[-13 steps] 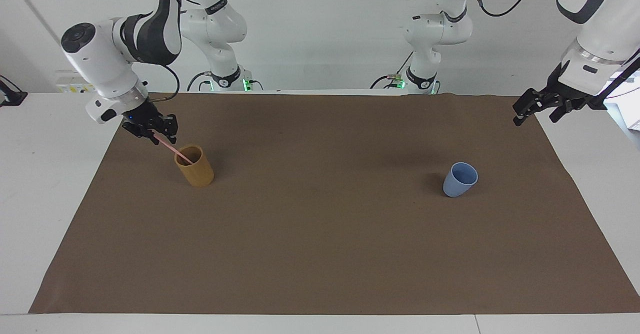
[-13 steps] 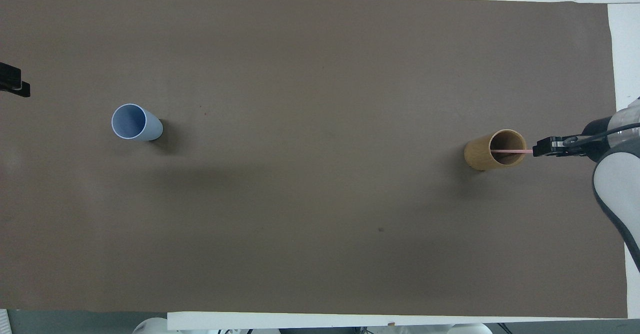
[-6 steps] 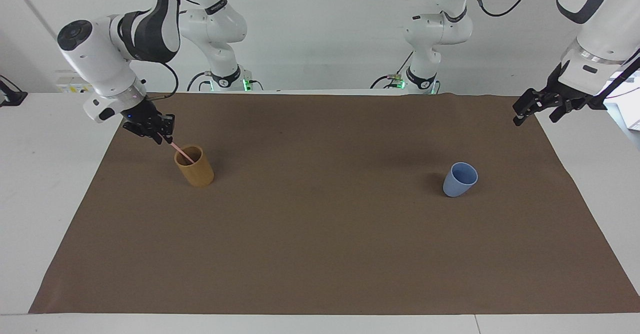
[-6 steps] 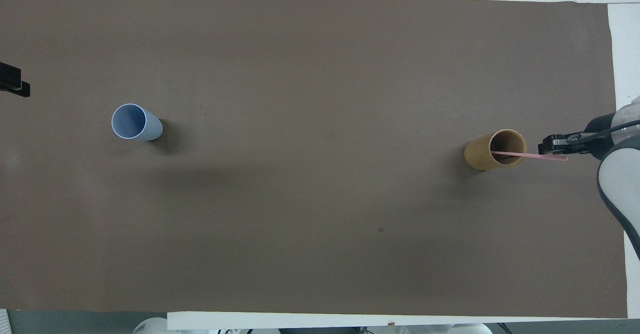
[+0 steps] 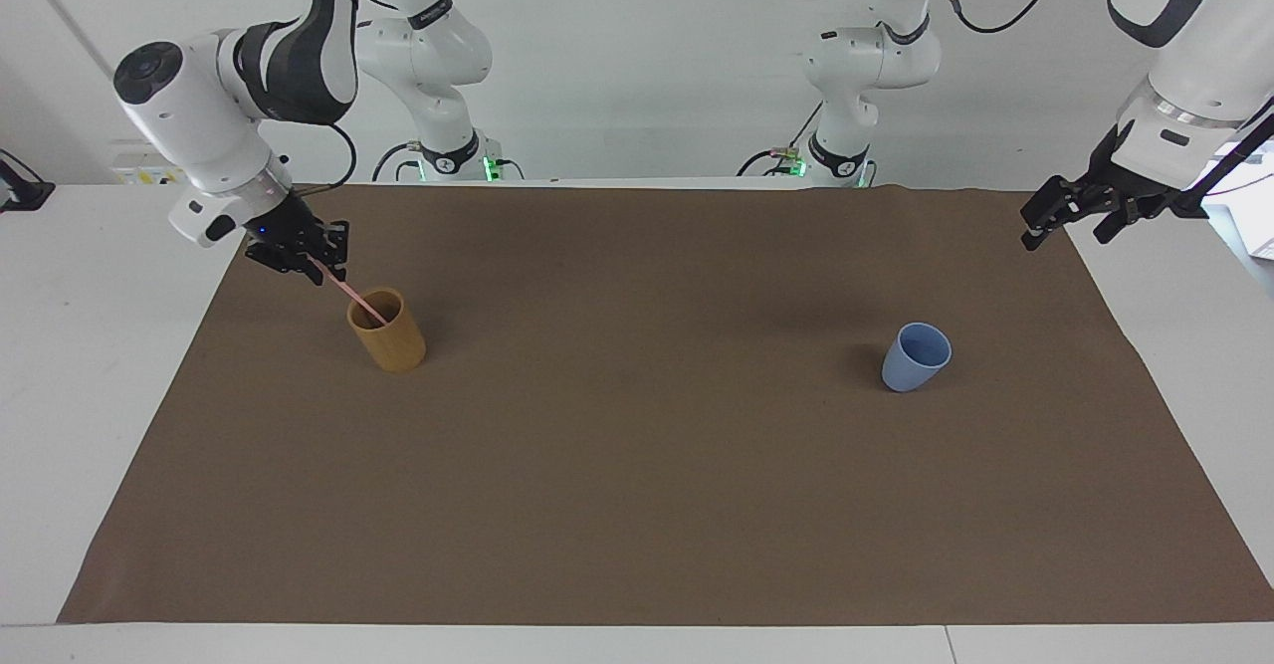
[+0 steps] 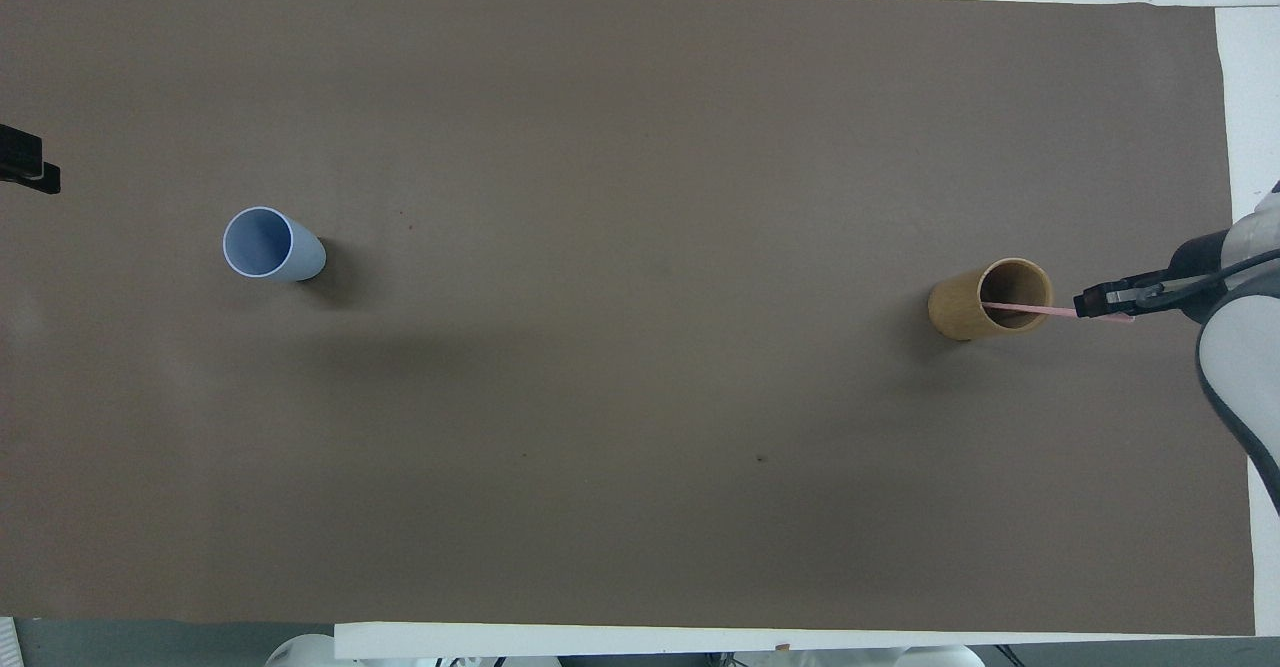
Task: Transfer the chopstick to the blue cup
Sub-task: 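Close the right gripper on the pink stick at the cup rim, then pull the pink stick up out of the tan cup with the right gripper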
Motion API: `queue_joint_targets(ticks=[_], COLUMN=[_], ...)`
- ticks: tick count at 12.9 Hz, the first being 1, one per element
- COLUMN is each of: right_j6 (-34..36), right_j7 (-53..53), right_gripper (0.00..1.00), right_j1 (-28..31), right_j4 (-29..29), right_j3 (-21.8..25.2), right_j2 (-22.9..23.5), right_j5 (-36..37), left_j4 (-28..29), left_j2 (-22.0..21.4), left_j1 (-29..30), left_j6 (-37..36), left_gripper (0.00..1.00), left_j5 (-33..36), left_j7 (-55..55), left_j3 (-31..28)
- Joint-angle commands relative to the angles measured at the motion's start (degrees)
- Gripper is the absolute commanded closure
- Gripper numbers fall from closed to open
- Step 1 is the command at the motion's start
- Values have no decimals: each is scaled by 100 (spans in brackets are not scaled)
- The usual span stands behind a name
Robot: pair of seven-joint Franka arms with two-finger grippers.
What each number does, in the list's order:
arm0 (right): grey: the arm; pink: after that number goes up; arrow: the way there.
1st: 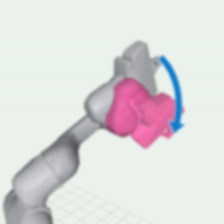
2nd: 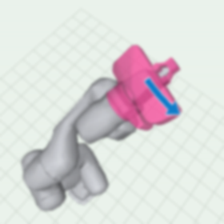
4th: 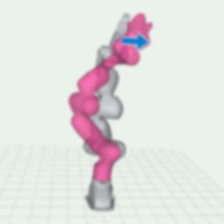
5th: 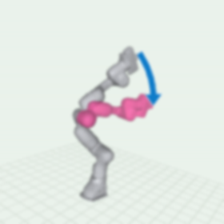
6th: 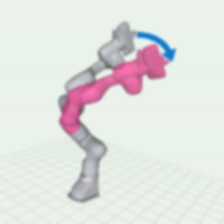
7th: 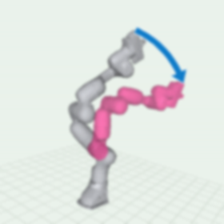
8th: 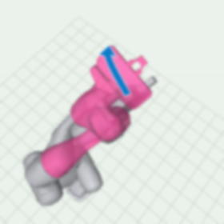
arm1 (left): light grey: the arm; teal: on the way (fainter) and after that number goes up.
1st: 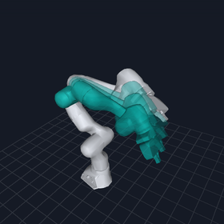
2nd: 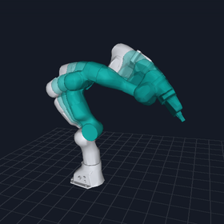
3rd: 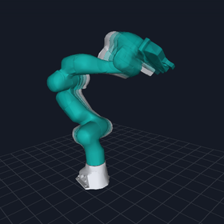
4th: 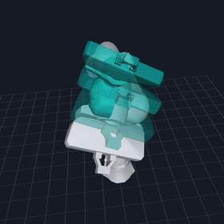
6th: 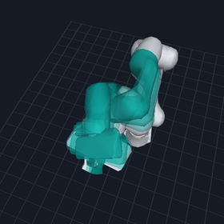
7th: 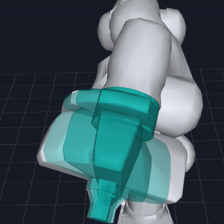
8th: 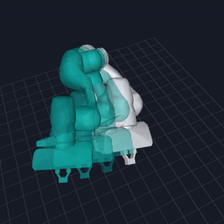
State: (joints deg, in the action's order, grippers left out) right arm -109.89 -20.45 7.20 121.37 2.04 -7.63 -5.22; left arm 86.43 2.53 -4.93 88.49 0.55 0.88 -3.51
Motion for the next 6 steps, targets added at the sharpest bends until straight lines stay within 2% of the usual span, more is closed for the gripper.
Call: queue_joint_targets(ticks=[1, 4, 6], right_j6=[196, 310, 311], right_j7=[-441, -775, -951], right_gripper=[67, 73, 86], right_j1=[63, 62, 62], right_j4=[-8, 9, 9], right_j3=[-29, -20, -20], right_j2=[16, -1, -1], right_j5=[-93, -93, -75], left_j4=[49, 49, 49], left_j2=[-60, -60, -60], left_j1=[71, 62, 71], left_j6=[-60, -60, -60], left_gripper=[0, 0, 0], left_j5=[-38, -38, -47], left_j7=[-35, -35, -35], left_j3=[43, 43, 43])
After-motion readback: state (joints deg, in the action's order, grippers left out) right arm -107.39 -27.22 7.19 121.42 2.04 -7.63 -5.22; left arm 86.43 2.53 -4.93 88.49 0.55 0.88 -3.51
